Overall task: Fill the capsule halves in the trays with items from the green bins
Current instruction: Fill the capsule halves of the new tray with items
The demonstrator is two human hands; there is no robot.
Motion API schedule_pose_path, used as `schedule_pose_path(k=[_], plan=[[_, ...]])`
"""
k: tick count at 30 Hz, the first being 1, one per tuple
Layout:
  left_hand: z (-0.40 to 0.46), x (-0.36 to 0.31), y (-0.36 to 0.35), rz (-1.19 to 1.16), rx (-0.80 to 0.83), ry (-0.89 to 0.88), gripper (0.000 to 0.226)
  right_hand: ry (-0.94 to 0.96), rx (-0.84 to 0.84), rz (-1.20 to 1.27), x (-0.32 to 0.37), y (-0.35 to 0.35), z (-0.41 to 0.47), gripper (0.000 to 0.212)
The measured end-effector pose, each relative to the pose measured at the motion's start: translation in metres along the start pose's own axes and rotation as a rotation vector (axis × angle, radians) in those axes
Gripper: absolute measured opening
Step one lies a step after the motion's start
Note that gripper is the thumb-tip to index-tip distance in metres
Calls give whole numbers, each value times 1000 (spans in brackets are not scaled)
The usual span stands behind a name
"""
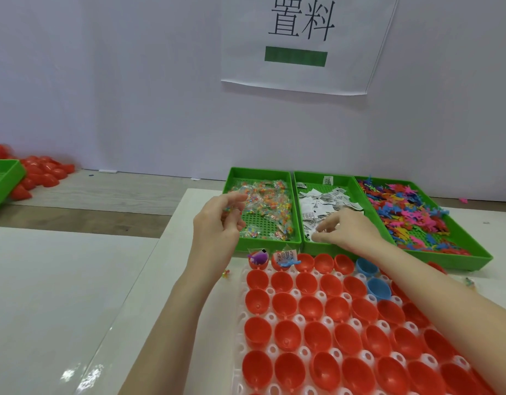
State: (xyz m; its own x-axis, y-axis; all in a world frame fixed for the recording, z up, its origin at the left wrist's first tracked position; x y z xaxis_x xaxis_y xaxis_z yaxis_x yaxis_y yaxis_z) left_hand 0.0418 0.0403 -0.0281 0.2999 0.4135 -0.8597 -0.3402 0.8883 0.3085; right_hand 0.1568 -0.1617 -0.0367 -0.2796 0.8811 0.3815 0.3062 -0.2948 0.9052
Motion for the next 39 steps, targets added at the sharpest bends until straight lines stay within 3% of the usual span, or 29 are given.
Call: schedule_pose_path(k=[2, 6, 11, 16, 21, 24, 27, 30, 33, 36, 39], plan=[[-1, 0, -3, -31, 17, 25, 33, 37, -8, 87, 0, -1, 1, 9], [-2, -8, -8, -104, 53, 27, 37, 65, -140, 330, -1, 5, -1, 17], [-3, -23, -17, -179, 185, 29, 43, 46, -306, 617, 1, 22, -15, 7], [-5, -38, -26, -320, 258, 50, 38, 152, -194, 901, 27, 37, -46, 4], [-6, -51, -32, -672, 195, 99, 29, 320, -3, 1114, 59, 39, -80, 19], [-9, -60, -35, -813, 246, 104, 40, 308, -13, 1142, 69, 35, -89, 21], [-9, -66, -37, -975, 280, 125, 41, 359, -142, 1057, 73, 32, -91, 6], [-10, -68, -37, -962, 280, 121, 35, 397, -264, 916, 75, 31, -93, 10], [-11, -68, -38, -856, 244, 110, 26, 385, -280, 869, 77, 32, -95, 8], [-11, -65, -36, -819, 166, 108, 31, 349, -167, 1052, 76, 36, -97, 10], [-11, -66, -36, -731, 144, 78, 31, 361, -10, 1377, 75, 41, -97, 24]])
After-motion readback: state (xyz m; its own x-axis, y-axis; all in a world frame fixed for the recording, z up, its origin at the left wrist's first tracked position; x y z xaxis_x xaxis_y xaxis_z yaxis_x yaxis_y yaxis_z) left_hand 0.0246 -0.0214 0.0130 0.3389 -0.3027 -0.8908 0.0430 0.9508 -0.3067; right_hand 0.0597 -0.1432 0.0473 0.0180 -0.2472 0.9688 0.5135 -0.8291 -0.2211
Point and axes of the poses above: each hand's wrist, its own z-axis towards the middle knuckle, its own y-axis out of the back of the hand, x = y × z, the point moved 2 cm from there along z, towards the middle knuckle, and after that the axes turned 14 degrees about x, right-handed, at the moved point
